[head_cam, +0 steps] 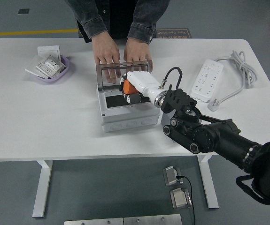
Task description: Pick up the cylinder from the cube,place it in the box,flap close box
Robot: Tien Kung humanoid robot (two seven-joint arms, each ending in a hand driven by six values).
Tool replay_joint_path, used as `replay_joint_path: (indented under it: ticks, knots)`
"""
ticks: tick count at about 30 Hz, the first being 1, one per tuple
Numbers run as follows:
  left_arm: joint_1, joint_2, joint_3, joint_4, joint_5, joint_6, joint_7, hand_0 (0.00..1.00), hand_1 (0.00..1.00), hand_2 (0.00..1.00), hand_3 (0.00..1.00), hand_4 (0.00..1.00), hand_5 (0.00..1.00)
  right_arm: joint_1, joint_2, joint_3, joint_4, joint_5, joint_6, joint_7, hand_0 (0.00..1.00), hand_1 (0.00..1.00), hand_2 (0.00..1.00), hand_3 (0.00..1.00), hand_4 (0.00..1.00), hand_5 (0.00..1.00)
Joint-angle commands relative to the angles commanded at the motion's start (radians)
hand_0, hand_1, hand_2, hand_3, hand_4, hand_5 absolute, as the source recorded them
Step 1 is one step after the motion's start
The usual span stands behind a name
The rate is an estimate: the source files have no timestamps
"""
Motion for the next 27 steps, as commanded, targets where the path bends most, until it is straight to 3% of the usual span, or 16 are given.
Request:
replay_joint_path:
  ticks: [2,3,14,15,20,21,27]
  knots:
    - [0.0,0.0,0.0,0.0,0.001,0.0,0.0,0.713,0.714,0.64,0.769,0.79,0.599,0.0,0.0,0.0,-0.002,0.002,0.0,0.002,0.002,0.002,0.216,0.209,0.052,0.05]
    - [0.0,0.0,-0.001,0.0,0.002,0.0,0.0,0.713,0.714,0.64,0.769,0.79,0.599,0.0,0.0,0.001,-0.004,0.004,0.002,0.006,0.002,0.027,0.275,0.332,0.116,0.053]
    - [-0.004,0.0,-0.002,0.0,0.009,0.0,-0.002,0.713,0.714,0.64,0.769,0.79,0.6,-0.001,0.0,0.014,-0.024,0.044,0.046,0.05,0.028,0.065,0.308,0.352,0.173,0.105]
    - [-0.005,0.0,-0.001,0.0,0.008,0.0,-0.002,0.713,0.714,0.641,0.768,0.79,0.599,-0.001,0.0,0.014,-0.024,0.043,0.048,0.05,0.229,0.235,0.477,0.543,0.561,0.086]
    - [-0.008,-0.002,0.0,0.0,0.01,-0.002,-0.001,0.713,0.714,0.641,0.768,0.79,0.599,0.0,0.0,0.016,-0.025,0.036,0.047,0.051,0.229,0.235,0.477,0.543,0.561,0.086]
    - [-0.008,-0.002,0.0,0.0,0.01,-0.002,-0.001,0.713,0.714,0.64,0.766,0.788,0.597,0.0,0.0,0.016,-0.025,0.035,0.047,0.052,0.338,0.354,0.54,0.637,0.63,0.168]
    - [-0.01,-0.001,0.001,0.0,0.022,-0.004,-0.002,0.713,0.714,0.64,0.766,0.788,0.597,0.0,0.0,0.022,-0.022,0.037,0.062,0.048,0.338,0.354,0.54,0.637,0.63,0.168]
